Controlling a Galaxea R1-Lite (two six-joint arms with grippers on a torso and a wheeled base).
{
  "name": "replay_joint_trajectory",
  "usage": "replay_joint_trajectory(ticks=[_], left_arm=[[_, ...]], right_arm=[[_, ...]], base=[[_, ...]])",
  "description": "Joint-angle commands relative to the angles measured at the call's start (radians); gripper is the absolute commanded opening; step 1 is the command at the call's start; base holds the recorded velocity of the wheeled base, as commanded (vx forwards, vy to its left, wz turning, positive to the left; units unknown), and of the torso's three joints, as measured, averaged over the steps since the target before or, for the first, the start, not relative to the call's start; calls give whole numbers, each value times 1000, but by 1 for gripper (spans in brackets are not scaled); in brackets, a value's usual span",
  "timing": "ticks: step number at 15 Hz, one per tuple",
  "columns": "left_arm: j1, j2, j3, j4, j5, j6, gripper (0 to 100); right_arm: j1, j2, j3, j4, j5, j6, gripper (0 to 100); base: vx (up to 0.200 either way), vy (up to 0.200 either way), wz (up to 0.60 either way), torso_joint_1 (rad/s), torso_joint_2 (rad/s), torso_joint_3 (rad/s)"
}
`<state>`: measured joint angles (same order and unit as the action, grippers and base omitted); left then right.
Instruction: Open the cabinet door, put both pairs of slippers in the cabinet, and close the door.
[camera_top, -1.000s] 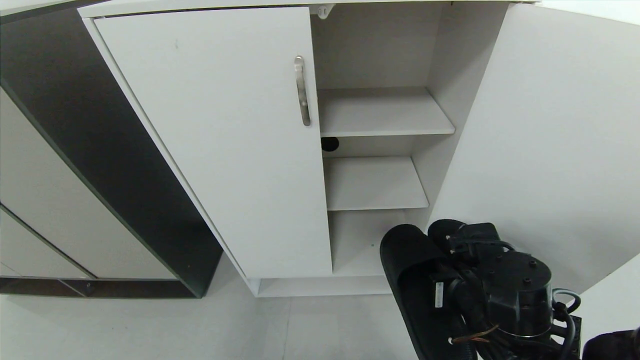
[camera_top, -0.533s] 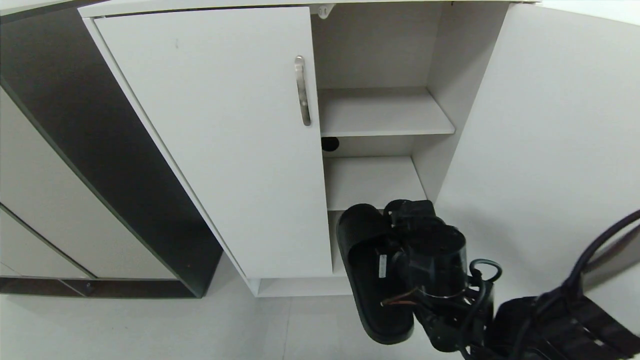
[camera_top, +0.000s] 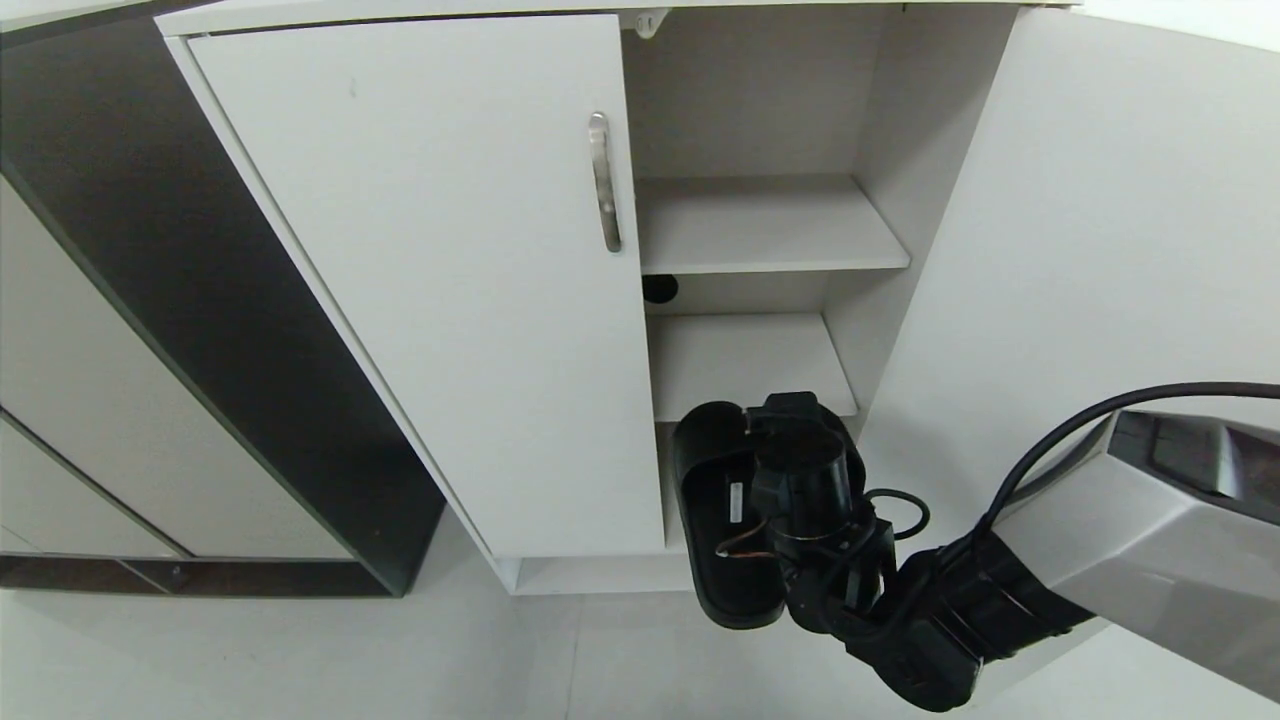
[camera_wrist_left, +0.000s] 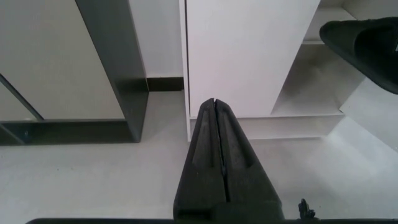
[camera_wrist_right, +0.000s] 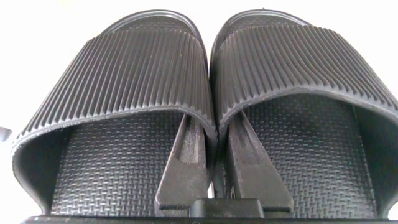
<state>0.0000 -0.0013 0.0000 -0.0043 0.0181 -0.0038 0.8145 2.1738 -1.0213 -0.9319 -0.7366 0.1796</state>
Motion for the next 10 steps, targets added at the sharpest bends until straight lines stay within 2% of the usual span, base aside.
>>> replay_joint_trajectory(ticks=[1, 6, 10], left_arm=[[0, 1, 0, 0, 0, -1, 0], [0, 1, 0, 0, 0, -1, 0], [0, 1, 0, 1, -1, -1, 0]], right_arm=[[-3, 17, -3, -1, -1, 0, 0], [0, 24, -2, -2, -4, 3, 0], [-11, 80, -14, -70, 0, 1, 0]], base=[[200, 0, 0, -2, -2, 2], [200, 0, 0, 0, 0, 0], [200, 0, 0, 4, 1, 5]])
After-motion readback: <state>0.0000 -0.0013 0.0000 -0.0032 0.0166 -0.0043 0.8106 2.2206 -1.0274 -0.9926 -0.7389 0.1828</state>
